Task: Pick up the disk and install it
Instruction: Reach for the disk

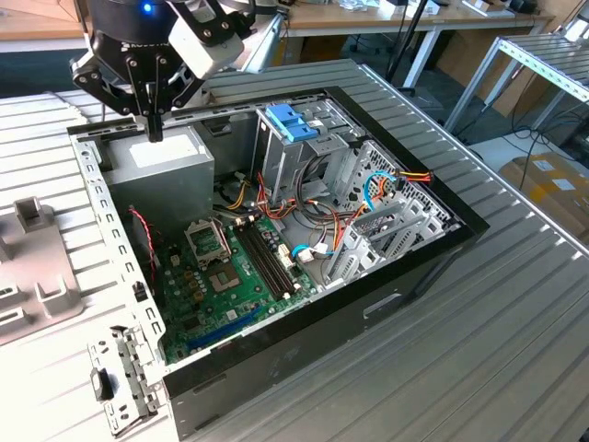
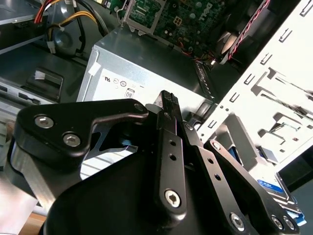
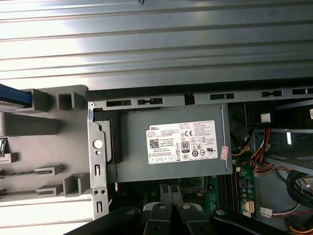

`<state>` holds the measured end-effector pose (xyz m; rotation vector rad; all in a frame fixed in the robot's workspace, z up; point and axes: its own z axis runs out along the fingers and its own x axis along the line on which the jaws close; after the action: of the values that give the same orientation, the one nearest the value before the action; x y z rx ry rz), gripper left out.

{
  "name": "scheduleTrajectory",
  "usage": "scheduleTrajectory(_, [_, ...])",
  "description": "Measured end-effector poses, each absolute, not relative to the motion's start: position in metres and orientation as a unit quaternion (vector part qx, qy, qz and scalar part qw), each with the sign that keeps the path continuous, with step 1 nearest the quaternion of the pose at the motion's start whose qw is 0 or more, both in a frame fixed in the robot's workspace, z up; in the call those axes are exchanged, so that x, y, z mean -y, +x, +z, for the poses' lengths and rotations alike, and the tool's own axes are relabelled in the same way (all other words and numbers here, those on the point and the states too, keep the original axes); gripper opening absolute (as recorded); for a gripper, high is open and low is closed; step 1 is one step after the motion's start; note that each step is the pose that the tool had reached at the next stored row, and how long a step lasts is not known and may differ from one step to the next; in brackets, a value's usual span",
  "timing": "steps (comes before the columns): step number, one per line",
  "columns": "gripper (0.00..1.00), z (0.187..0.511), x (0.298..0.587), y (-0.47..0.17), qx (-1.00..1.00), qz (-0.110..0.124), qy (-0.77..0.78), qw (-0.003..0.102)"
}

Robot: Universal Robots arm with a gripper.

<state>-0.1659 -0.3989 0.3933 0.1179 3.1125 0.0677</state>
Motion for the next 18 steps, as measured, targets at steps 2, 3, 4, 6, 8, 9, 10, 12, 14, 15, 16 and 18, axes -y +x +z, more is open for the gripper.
scheduleTrajectory(2, [0.11, 0.393, 0.399, -0.167, -0.999, 0.022, 0.038, 0.013])
scheduleTrajectory(3, [0.11, 0.393, 0.399, -0.167, -0.999, 0.022, 0.038, 0.013])
scheduleTrajectory(4, [0.11, 0.393, 0.399, -0.168, -0.999, 0.022, 0.038, 0.013])
scheduleTrajectory(6, [0.11, 0.393, 0.399, -0.169, -0.999, 0.022, 0.038, 0.013])
scheduleTrajectory(8, [0.11, 0.393, 0.399, -0.17, -0.999, 0.022, 0.038, 0.013])
scheduleTrajectory(9, [0.11, 0.393, 0.399, -0.171, -0.999, 0.022, 0.038, 0.013])
scheduleTrajectory(10, [0.11, 0.393, 0.399, -0.172, -0.999, 0.022, 0.038, 0.013])
scheduleTrajectory(12, [0.11, 0.393, 0.399, -0.174, -0.999, 0.022, 0.038, 0.013])
scheduleTrajectory(14, [0.11, 0.393, 0.399, -0.175, -0.999, 0.022, 0.038, 0.013])
scheduleTrajectory(15, [0.11, 0.393, 0.399, -0.177, -0.999, 0.022, 0.038, 0.013])
scheduleTrajectory(16, [0.11, 0.393, 0.399, -0.178, -0.999, 0.022, 0.038, 0.013])
scheduleTrajectory(18, [0.11, 0.393, 0.399, -0.179, -0.999, 0.022, 0.038, 0.013])
